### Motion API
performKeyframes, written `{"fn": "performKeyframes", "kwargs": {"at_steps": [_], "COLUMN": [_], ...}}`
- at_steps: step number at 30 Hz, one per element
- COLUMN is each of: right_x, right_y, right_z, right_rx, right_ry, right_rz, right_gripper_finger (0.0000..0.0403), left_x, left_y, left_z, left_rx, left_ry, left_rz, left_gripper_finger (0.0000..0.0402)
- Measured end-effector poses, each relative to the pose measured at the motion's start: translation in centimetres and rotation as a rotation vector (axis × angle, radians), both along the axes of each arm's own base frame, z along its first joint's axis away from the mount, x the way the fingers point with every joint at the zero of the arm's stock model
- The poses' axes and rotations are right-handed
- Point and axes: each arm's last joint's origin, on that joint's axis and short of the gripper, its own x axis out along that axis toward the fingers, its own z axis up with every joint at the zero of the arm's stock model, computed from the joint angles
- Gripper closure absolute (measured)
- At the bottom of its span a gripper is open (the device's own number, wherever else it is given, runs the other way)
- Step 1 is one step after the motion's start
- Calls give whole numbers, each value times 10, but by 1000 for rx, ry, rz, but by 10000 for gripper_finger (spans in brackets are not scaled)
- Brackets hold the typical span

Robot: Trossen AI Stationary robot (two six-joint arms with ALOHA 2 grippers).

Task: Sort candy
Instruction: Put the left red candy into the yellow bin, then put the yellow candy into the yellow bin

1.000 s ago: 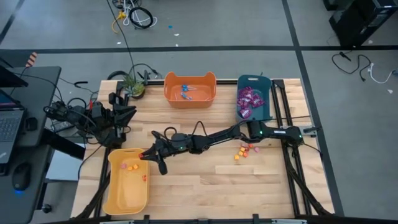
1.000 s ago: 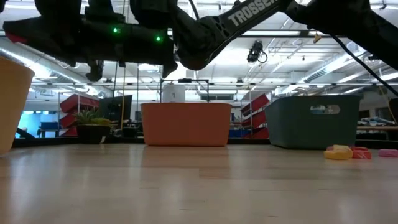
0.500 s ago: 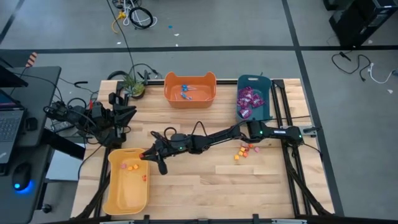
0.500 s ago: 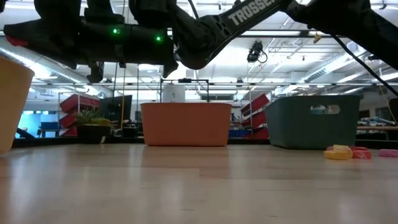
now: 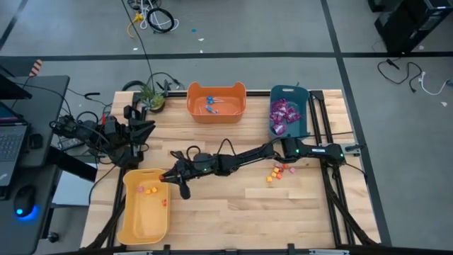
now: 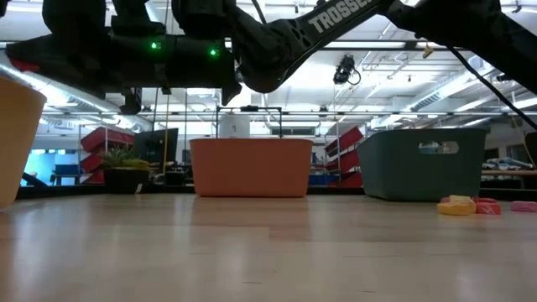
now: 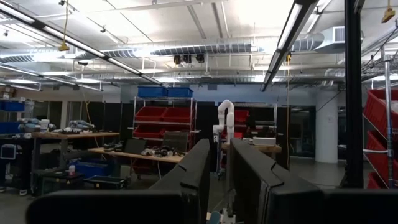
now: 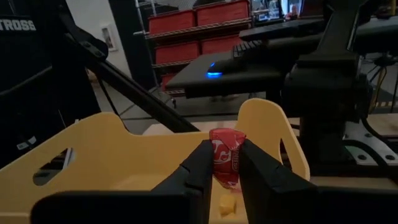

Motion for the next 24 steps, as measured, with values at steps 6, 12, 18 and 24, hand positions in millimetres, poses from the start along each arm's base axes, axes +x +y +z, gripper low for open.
{"fn": "performKeyframes", "kwargs": {"at_steps": [6, 12, 18, 24], "right_x": [0, 0, 0, -1], "right_y": [1, 1, 1, 2], "right_z": [-1, -1, 0, 3], "right_rx": [-4, -5, -36, -82], "right_ry": [6, 7, -1, -20], "right_rz": [-3, -15, -14, 35], "right_gripper_finger": [319, 299, 293, 295], "left_x": [0, 0, 0, 0], "left_y": [0, 0, 0, 0], "left_z": [0, 0, 0, 0], "left_rx": [0, 0, 0, 0], "left_ry": [0, 0, 0, 0], "left_rz": [0, 0, 0, 0], "left_gripper_finger": [335, 335, 335, 335]}}
